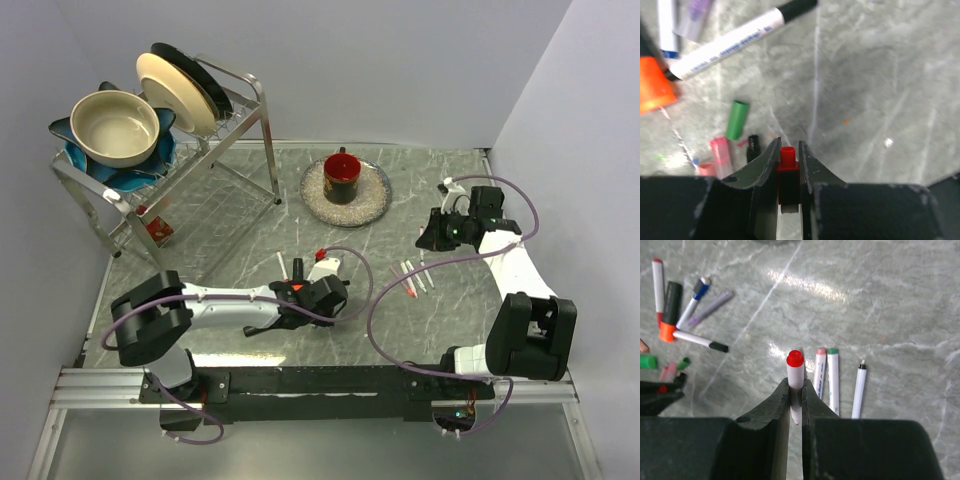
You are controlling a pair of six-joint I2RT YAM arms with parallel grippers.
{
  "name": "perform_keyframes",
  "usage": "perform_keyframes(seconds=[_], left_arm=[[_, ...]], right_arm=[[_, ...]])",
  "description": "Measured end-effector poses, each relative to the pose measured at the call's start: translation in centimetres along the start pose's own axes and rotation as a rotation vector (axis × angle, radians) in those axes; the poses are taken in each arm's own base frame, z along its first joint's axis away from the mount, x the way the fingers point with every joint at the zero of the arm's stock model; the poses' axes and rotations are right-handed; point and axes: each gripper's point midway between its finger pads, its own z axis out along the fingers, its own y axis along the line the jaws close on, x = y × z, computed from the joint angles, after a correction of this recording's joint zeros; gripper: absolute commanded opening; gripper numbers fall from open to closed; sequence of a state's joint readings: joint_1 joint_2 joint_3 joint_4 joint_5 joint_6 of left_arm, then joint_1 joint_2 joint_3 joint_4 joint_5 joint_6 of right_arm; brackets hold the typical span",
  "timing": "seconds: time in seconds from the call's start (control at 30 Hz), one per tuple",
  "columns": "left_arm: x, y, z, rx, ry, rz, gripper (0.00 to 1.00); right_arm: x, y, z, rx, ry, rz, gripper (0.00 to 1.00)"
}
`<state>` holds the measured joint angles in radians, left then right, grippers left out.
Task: Open the pen caps
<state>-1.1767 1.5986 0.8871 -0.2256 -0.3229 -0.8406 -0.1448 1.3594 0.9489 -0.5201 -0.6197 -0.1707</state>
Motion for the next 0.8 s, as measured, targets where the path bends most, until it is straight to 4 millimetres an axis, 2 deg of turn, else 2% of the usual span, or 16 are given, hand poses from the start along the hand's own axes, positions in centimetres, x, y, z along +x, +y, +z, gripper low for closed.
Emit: perform_keyframes(seconds=[0.27,0.5,0.6,0.8], left_arm=[[-0.8,0.9,1.2,-0.119,-0.011,0.072,0.09],[-0.1,1.5,1.9,-0.197,0.008,0.133,0.13],[-0.1,1.6,2.0,-0.223,0.006,0.156,0.21],[-0.5,1.6,1.7,-0.247,-0.005,0.181,0.27]], right_arm=[[1.3,-0.6,-0.4,0.011,0.048,-0.037,0.0],[2.0,-1.4,-0.5,0.019,0.07,-0.025,0.0],[2.3,-1.6,-0.4,0.018,0.082,-0.017,0.0],[2.9,-2.0,-0.2,0.022,0.108,-0.012,0.0]])
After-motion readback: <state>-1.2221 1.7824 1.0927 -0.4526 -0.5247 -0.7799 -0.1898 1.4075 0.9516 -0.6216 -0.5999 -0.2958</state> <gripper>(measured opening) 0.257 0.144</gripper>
